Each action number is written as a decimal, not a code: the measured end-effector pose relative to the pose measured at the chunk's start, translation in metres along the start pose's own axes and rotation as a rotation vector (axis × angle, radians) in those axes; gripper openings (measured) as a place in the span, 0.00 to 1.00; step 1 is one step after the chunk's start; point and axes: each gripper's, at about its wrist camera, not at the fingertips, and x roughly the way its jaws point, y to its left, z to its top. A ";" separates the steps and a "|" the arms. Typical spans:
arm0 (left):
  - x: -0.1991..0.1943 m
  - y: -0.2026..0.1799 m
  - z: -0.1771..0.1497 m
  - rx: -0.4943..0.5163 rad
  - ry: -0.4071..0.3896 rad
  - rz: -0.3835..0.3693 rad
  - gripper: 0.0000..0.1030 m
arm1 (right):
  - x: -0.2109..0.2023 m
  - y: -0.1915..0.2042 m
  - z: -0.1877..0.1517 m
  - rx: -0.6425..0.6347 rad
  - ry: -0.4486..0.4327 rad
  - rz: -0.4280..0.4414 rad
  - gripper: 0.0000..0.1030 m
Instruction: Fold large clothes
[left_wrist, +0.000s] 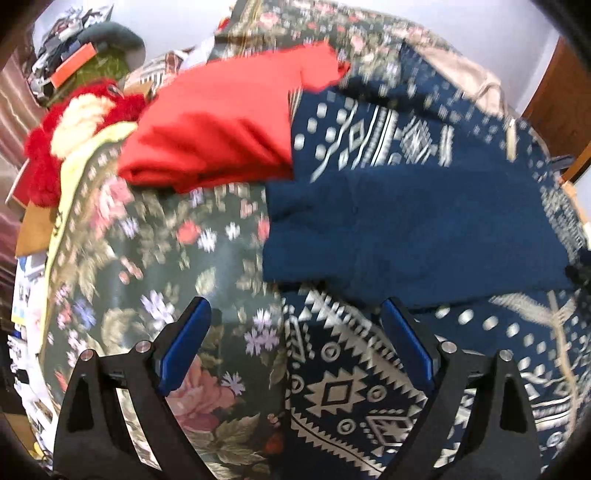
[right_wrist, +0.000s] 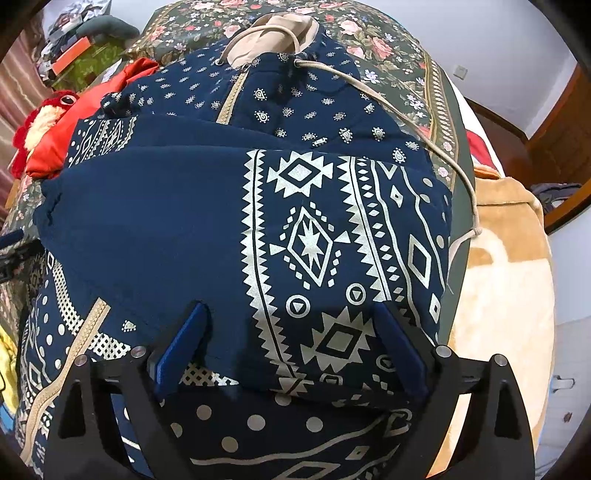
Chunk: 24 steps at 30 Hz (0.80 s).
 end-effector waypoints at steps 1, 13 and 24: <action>-0.006 -0.001 0.005 -0.002 -0.018 -0.010 0.91 | -0.001 -0.001 0.001 0.001 0.002 0.005 0.88; -0.043 -0.059 0.108 0.072 -0.196 -0.103 0.91 | -0.044 -0.021 0.061 -0.001 -0.150 0.014 0.88; 0.009 -0.120 0.202 0.111 -0.163 -0.183 0.91 | -0.050 -0.053 0.138 0.113 -0.319 0.042 0.88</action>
